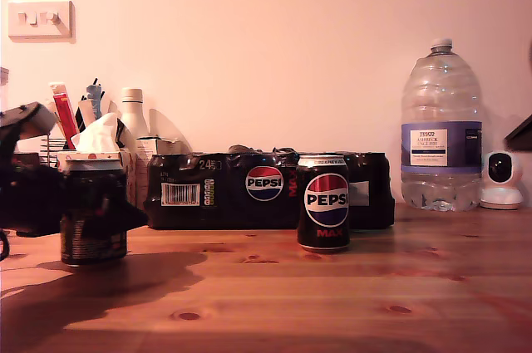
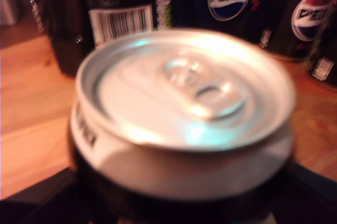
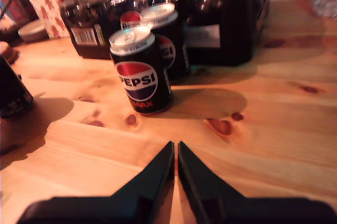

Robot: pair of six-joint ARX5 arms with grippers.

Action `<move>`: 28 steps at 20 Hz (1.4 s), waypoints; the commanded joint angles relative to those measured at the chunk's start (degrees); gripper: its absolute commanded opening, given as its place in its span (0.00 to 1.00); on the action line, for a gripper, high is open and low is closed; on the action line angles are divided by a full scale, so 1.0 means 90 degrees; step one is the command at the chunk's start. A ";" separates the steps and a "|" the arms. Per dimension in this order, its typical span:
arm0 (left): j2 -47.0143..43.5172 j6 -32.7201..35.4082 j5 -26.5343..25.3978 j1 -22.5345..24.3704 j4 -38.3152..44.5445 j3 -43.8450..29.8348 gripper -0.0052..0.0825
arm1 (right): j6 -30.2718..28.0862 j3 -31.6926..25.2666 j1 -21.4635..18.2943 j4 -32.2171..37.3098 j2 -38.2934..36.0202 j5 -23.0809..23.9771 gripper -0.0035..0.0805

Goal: Stack up the Pepsi cans on top of each other

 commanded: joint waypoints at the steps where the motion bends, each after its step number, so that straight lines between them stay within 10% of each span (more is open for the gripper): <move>1: 0.0107 0.0097 -0.0039 -0.0017 -0.0129 -0.0017 0.95 | -0.0189 -0.0053 0.0097 0.0427 0.0362 0.0000 0.03; 7: 0.0102 0.0185 -0.0044 -0.0017 -0.0362 -0.0034 0.93 | -0.0884 0.0304 0.0233 0.1430 0.2096 0.0002 0.03; 14: 0.0095 0.0248 -0.0044 -0.0015 -0.0362 -0.0034 0.46 | -0.1336 0.1715 0.0287 0.2232 0.4401 -0.0209 0.34; 23: 0.0095 0.0262 -0.0044 -0.0015 -0.0333 -0.0034 0.44 | -0.1304 0.2720 0.0342 0.1644 0.4991 -0.0192 0.44; 26: 0.0095 0.0262 -0.0044 -0.0015 -0.0321 -0.0034 0.44 | -0.1263 0.2727 0.0631 0.1600 0.5107 -0.0248 0.99; 28: 0.0095 0.0262 -0.0044 -0.0015 -0.0311 -0.0032 0.44 | -0.0959 0.2727 0.0869 0.1552 0.5136 -0.0226 0.94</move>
